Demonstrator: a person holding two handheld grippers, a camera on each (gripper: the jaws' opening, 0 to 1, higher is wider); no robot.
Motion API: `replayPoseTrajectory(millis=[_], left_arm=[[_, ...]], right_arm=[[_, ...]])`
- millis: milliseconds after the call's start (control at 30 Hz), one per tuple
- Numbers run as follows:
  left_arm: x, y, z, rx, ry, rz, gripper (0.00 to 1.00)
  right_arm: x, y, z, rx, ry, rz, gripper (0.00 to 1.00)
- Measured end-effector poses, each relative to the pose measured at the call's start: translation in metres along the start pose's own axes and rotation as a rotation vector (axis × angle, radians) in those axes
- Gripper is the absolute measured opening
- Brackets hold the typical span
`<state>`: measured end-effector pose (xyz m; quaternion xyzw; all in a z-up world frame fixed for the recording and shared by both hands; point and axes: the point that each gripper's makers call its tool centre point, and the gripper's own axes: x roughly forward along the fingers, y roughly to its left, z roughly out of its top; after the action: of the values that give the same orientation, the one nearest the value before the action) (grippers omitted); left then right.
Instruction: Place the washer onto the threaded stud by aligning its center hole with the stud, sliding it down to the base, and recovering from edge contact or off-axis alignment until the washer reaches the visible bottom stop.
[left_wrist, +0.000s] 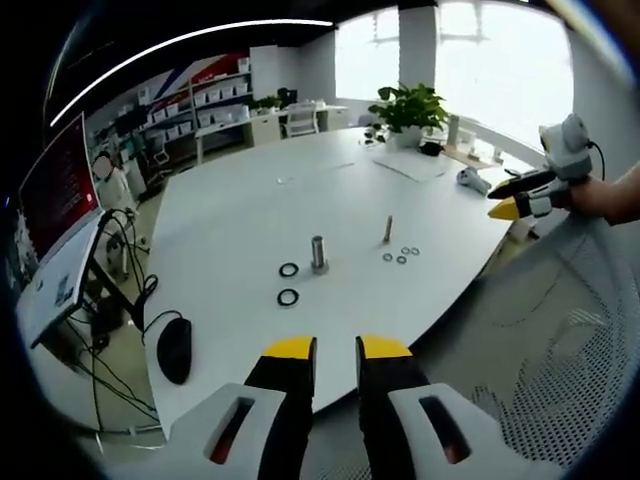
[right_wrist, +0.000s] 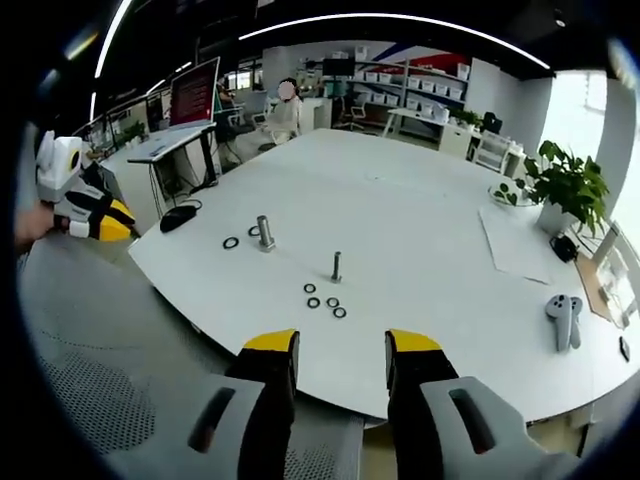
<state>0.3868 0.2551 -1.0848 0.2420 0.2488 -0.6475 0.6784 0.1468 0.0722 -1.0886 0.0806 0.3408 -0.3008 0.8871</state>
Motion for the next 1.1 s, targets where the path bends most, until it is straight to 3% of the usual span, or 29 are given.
replayPoseTrajectory(millis=[1100], left_arm=[[-0.0008, 0.001, -0.0015, -0.001, 0.013, 0.013, 0.1]], right_arm=[[0.0028, -0.0034, -0.005, -0.009, 0.027, -0.009, 0.35]])
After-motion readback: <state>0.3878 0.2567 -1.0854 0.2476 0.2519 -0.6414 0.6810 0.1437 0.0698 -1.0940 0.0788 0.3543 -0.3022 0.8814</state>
